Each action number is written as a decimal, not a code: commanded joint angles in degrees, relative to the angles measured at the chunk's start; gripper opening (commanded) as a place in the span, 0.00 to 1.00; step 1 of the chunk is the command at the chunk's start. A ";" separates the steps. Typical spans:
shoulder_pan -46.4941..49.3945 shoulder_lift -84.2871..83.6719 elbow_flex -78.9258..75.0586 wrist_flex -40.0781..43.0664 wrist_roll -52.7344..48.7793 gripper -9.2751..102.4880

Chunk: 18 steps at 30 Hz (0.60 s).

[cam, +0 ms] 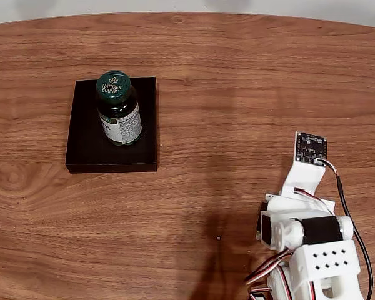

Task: Pick up the pill bottle and place it in the black box.

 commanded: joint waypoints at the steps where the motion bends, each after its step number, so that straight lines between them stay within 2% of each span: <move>1: -0.26 5.27 -0.97 7.29 1.85 0.08; 4: -0.35 8.35 -0.97 13.62 5.19 0.08; 12: 0.97 14.15 -0.97 23.99 9.58 0.08; 18: 2.02 14.50 -0.97 27.86 13.97 0.08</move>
